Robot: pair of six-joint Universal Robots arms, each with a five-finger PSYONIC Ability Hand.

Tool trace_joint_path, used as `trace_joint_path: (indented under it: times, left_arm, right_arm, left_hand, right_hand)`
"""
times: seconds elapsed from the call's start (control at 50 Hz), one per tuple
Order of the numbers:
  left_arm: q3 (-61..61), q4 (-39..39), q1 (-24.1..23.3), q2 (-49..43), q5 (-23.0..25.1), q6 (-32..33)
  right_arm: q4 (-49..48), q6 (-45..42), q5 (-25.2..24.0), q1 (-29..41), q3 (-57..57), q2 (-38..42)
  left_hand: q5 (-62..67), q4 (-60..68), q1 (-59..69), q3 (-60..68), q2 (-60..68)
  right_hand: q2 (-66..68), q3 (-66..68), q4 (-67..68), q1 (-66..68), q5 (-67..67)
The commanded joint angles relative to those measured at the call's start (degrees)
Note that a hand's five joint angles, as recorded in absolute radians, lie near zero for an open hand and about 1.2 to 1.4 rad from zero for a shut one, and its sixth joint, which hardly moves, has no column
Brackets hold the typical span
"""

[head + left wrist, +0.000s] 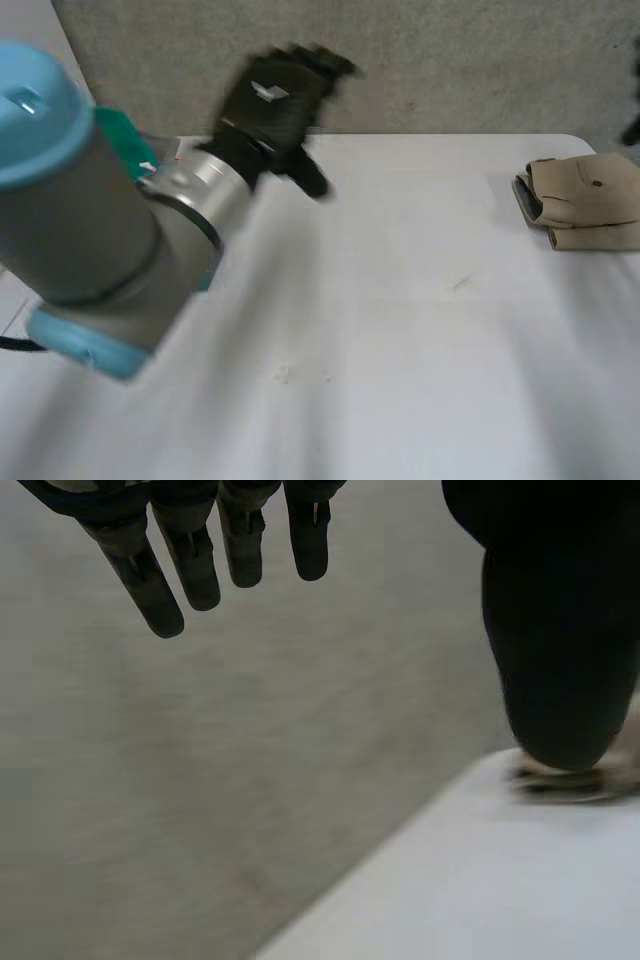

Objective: Fold the laundry.

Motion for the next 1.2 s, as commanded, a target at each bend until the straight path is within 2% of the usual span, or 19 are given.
trace_joint_path:
  times: [0.02,0.12,0.14,0.22,0.34,0.42,0.5,0.54,0.56,0.64,0.72,0.78,0.84,0.92,1.04,1.06,1.12,1.16,1.2]
  left_arm:
    - [0.43,1.86,15.28,-1.11,-1.22,7.55]
    - [3.41,3.00,25.12,-7.26,0.09,15.46]
    - [4.99,3.01,28.01,-10.06,1.31,17.30]
    - [8.68,3.18,33.38,-17.44,6.92,20.21]
    - [15.72,4.15,36.30,-27.74,10.90,21.88]
    - [18.89,4.24,36.48,-31.26,11.70,23.20]
    - [21.00,5.03,36.48,-33.20,12.22,23.20]
    - [21.70,5.29,35.95,-33.55,12.05,23.47]
    - [21.53,5.29,35.69,-33.38,11.70,23.38]
    - [18.02,5.47,31.92,-29.96,11.43,22.24]
    - [11.96,5.38,27.26,-21.00,11.52,17.33]
    - [5.99,5.47,22.87,-14.23,12.14,9.69]
    - [0.88,5.47,14.87,-8.34,12.40,0.02]
    - [-3.16,5.56,7.31,-6.66,12.49,-6.49]
    - [-4.22,5.38,-4.81,-11.75,12.31,-8.09]
    - [-4.14,5.47,-6.92,-12.36,12.22,-8.17]
    - [-4.14,5.56,-7.38,-12.20,12.05,-8.61]
    - [-4.31,5.56,-6.94,-11.32,11.61,-8.53]
    - [-4.40,5.56,-6.42,-10.27,11.35,-8.44]
  right_arm:
    - [1.92,-0.10,-13.24,9.28,19.53,-12.70]
    - [10.27,-3.26,-17.65,14.48,25.35,-16.94]
    - [12.03,-4.14,-17.92,15.01,25.97,-17.30]
    - [19.68,-9.50,-18.27,16.50,28.60,-17.83]
    - [22.77,-14.61,-18.10,18.18,32.03,-17.74]
    - [22.60,-14.61,-17.92,17.74,33.09,-17.74]
    - [22.51,-14.61,-17.48,17.56,33.79,-18.00]
    - [22.51,-14.52,-17.22,17.56,33.97,-18.44]
    - [22.51,-14.44,-16.69,17.47,33.97,-18.88]
    - [22.42,-14.35,-14.68,16.78,33.80,-20.72]
    - [20.76,-12.34,-12.83,13.35,33.62,-23.79]
    - [18.39,-8.04,-11.51,11.68,33.18,-25.90]
    - [17.24,-3.81,-10.10,10.36,32.92,-27.84]
    - [17.32,-1.34,-9.39,8.07,32.65,-28.81]
    - [17.50,-0.90,-9.66,6.93,32.83,-29.26]
    - [17.50,-0.81,-9.66,6.93,32.83,-29.08]
    - [17.50,-0.90,-9.66,6.93,32.83,-28.73]
    - [17.41,-1.16,-10.10,6.93,32.83,-28.46]
    - [17.58,-1.43,-10.36,6.93,32.56,-27.67]
  left_hand:
    - [-0.35,0.02,-0.31,-0.37,-0.05]
    - [-0.69,-0.32,-0.65,-0.71,-0.39]
    - [-0.69,-0.32,-0.65,-0.71,-0.39]
    - [-0.52,-0.15,-0.48,-0.54,-0.22]
    - [3.84,4.21,3.88,3.81,4.14]
    - [17.96,18.33,18.00,17.94,18.26]
    - [45.67,46.04,45.71,45.65,45.97]
    - [66.52,66.89,66.56,66.50,66.82]
    - [67.40,67.78,67.45,67.38,67.71]
    - [67.41,67.79,67.46,67.39,67.72]
    - [67.41,67.79,67.46,67.39,67.72]
    - [67.41,67.79,67.46,67.39,67.72]
    - [67.41,67.79,67.46,67.39,67.72]
    - [67.41,67.79,67.46,67.39,67.72]
    - [67.41,67.79,67.46,67.39,67.72]
    - [49.28,49.66,49.33,49.26,49.59]
    - [15.59,15.97,15.64,15.57,15.90]
    - [1.26,1.63,1.31,1.24,1.57]
    - [0.32,0.69,0.36,0.30,0.62]
  right_hand:
    - [-2.40,-2.48,-2.63,-3.29,-2.62]
    - [-2.40,-2.48,-2.63,-3.29,-2.62]
    - [-2.40,-2.48,-2.63,-3.29,-2.62]
    - [-2.40,-2.48,-2.63,-3.29,-2.62]
    - [-2.40,-2.48,-2.63,-3.29,-2.62]
    - [-2.40,-2.48,-2.63,-3.29,-2.62]
    - [-2.40,-2.48,-2.63,-3.29,-2.62]
    - [-2.40,-2.48,-2.63,-3.29,-2.62]
    - [-2.40,-2.48,-2.63,-3.29,-2.62]
    - [-2.40,-2.48,-2.63,-3.29,-2.62]
    - [-2.40,-2.48,-2.63,-3.29,-2.62]
    - [-2.40,-2.48,-2.63,-3.29,-2.62]
    - [-2.40,-2.48,-2.63,-3.29,-2.62]
    - [-2.40,-2.48,-2.63,-3.29,-2.62]
    - [-2.40,-2.48,-2.63,-3.29,-2.62]
    - [-2.40,-2.48,-2.63,-3.29,-2.62]
    - [-2.40,-2.48,-2.63,-3.29,-2.62]
    - [-2.40,-2.48,-2.63,-3.29,-2.62]
    - [-2.40,-2.48,-2.63,-3.29,-2.62]
